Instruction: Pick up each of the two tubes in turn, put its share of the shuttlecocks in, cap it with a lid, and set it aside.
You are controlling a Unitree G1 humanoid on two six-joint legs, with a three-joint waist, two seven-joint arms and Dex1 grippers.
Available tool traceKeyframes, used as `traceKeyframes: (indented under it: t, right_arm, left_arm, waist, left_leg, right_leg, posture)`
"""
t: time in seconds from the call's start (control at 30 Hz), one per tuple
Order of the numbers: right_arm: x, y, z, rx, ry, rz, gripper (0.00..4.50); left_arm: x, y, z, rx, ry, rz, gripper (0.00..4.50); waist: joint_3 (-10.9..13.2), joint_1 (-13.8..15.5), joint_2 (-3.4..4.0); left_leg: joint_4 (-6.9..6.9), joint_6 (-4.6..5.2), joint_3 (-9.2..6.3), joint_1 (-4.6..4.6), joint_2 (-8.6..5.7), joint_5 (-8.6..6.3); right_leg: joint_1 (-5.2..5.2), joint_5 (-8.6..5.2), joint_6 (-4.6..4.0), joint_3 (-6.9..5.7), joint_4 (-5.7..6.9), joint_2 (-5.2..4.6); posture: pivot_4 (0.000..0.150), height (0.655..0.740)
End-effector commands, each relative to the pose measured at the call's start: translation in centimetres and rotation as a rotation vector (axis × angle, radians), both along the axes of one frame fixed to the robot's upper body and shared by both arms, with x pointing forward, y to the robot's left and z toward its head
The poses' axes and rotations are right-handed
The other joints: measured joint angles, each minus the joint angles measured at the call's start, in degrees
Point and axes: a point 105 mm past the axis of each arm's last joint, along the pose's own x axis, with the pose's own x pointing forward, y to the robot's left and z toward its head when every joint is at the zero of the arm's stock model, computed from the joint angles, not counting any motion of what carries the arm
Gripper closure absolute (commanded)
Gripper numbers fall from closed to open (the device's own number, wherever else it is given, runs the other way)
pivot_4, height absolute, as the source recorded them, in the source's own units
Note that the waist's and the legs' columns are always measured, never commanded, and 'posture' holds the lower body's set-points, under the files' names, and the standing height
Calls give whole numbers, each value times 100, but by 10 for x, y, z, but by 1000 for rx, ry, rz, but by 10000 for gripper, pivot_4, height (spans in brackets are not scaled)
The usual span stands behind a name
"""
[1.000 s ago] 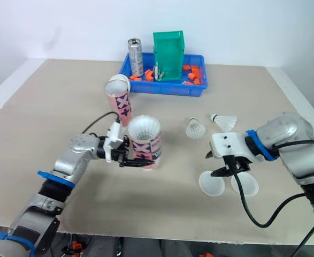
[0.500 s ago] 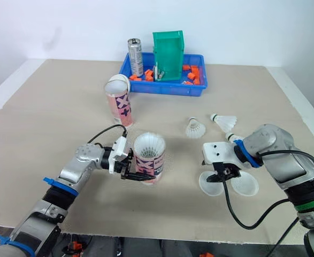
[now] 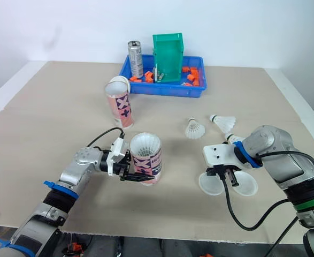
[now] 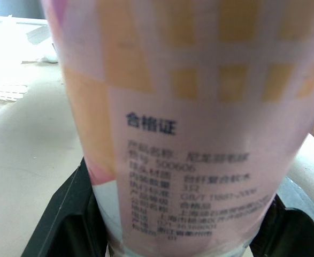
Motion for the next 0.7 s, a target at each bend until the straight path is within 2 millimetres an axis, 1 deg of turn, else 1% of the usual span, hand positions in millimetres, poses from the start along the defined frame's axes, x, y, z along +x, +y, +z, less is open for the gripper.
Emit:
traceKeyframes:
  t: [0.03,0.17,0.23,0.27,0.4,0.43,0.5,0.53,0.57,0.63,0.7]
  right_arm:
    - [5,6,13,14,-33,8,44325]
    - [7,17,31,78,-61,16,44325]
    - [4,32,62,151,-113,65,44325]
    - [1,38,74,177,-133,91,44325]
    - [-3,49,104,229,-195,136,44325]
    - [-4,55,118,256,-222,161,44325]
    - [-6,71,145,321,-279,213,44325]
    - [-9,83,161,368,-303,259,44325]
    - [-13,94,172,402,-311,299,44325]
    - [-21,118,184,446,-308,381,44325]
    - [-25,134,185,441,-304,442,44325]
  left_arm:
    - [-2,3,-17,55,62,-4,15868]
    - [-4,6,-23,97,80,-24,15868]
    - [-6,8,-28,131,87,-38,15868]
    - [-6,9,-29,139,92,-43,15868]
    - [-6,10,-31,152,98,-54,15868]
    - [-7,11,-31,159,99,-58,15868]
    - [-5,11,-32,171,89,-61,15868]
    - [-4,11,-32,175,87,-61,15868]
    - [-4,12,-33,180,92,-65,15868]
    - [-4,12,-34,193,100,-80,15868]
    - [-4,12,-33,203,108,-95,15868]
  waist:
    - [-1,-4,1]
    - [-2,-6,3]
    - [-3,-11,6]
    - [-6,-18,11]
    - [-11,-14,8]
    - [-12,-15,8]
    - [-11,-29,10]
    - [-11,-52,14]
    - [-16,-60,23]
    - [-18,-67,23]
    - [-26,-72,13]
  left_leg:
    - [0,0,0,1,0,0]
    - [0,0,0,5,0,0]
    - [-1,0,2,5,0,0]
    - [-4,0,3,5,0,0]
    - [-17,0,-3,11,1,0]
    - [-21,0,-4,11,1,0]
    - [-23,-1,2,11,1,-1]
    - [-24,-1,4,13,1,-1]
    - [-26,-2,7,14,1,-1]
    - [-34,-1,2,25,3,-1]
    - [-39,-1,-5,26,6,-1]
  right_leg:
    - [0,0,-1,0,0,0]
    - [3,2,-2,1,0,1]
    - [2,2,-2,3,0,1]
    - [1,2,-2,4,0,0]
    - [5,1,3,1,0,4]
    - [5,-3,3,0,0,4]
    - [2,-9,-6,2,0,2]
    - [0,-9,-7,4,0,2]
    - [-3,-8,-9,7,1,2]
    - [3,-8,-14,5,1,7]
    - [4,-12,-23,0,1,9]
  posture:
    - [1500,7362]
    - [1500,7362]
    - [1500,7362]
    - [1500,7362]
    - [1500,7362]
    - [1500,7362]
    - [1500,7362]
    - [1500,7362]
    - [1500,7362]
    - [1500,7362]
    - [1500,7362]
